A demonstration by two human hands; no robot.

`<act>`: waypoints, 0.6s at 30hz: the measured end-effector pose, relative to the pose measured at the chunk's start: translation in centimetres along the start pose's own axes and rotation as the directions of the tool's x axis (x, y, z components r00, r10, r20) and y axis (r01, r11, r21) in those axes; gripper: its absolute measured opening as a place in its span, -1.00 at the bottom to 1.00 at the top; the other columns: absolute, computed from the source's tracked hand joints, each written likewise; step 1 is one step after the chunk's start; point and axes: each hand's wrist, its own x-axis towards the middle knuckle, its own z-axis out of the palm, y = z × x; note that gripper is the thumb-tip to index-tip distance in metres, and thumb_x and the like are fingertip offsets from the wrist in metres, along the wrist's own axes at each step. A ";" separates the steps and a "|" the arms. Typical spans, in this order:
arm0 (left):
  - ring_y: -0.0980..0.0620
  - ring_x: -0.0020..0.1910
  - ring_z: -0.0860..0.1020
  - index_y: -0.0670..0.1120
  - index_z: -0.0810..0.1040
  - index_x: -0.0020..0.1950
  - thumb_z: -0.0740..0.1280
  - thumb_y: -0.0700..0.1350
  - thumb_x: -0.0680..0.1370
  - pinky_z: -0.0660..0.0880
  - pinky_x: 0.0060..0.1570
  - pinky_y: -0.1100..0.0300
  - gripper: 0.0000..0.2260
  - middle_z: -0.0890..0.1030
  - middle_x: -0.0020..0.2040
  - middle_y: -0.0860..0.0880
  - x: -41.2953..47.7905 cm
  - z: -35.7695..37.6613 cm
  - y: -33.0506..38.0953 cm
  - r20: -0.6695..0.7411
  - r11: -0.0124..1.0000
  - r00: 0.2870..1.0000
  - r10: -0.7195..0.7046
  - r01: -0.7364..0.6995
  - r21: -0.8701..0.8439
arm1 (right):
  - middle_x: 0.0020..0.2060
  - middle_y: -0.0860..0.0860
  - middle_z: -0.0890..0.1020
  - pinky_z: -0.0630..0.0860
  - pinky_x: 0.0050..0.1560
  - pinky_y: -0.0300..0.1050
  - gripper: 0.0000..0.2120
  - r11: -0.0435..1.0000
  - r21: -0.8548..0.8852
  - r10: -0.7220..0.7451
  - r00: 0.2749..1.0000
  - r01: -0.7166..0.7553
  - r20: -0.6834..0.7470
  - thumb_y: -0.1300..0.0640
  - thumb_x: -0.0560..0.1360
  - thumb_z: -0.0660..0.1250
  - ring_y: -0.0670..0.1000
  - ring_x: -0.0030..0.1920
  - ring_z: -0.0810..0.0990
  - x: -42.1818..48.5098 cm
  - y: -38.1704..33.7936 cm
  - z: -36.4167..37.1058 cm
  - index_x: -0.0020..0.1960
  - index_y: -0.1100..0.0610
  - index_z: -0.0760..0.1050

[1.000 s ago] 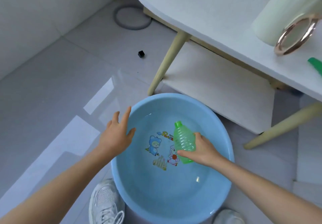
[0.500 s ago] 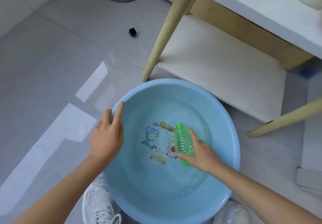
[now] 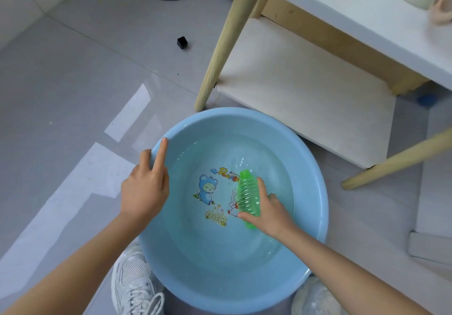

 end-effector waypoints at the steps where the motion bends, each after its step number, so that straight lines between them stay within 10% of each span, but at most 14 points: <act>1: -0.07 -0.44 0.24 -0.06 0.26 0.49 0.33 -0.27 0.48 0.21 -0.51 0.20 -0.41 0.42 0.04 -0.23 0.0 0.0 0.0 0.002 1.000 1.000 0.000 0.000 0.002 | 0.22 0.21 0.42 0.44 0.12 -0.04 0.04 1.000 -0.008 0.000 1.000 0.000 0.001 -0.29 0.40 0.37 0.19 0.22 0.48 0.0 0.0 0.0 0.56 -0.03 -0.28; 18: -0.09 -0.46 0.26 -0.07 0.25 0.49 0.19 -0.18 0.52 0.24 -0.54 0.18 -0.48 0.41 0.04 -0.21 0.0 0.4 -0.2 -0.008 1.000 1.000 0.014 -0.014 0.027 | 0.22 0.21 0.45 0.46 0.14 -0.02 0.07 1.000 -0.012 0.023 1.000 -0.023 0.008 -0.32 0.35 0.40 0.20 0.22 0.50 0.5 0.0 -0.1 0.55 -0.05 -0.24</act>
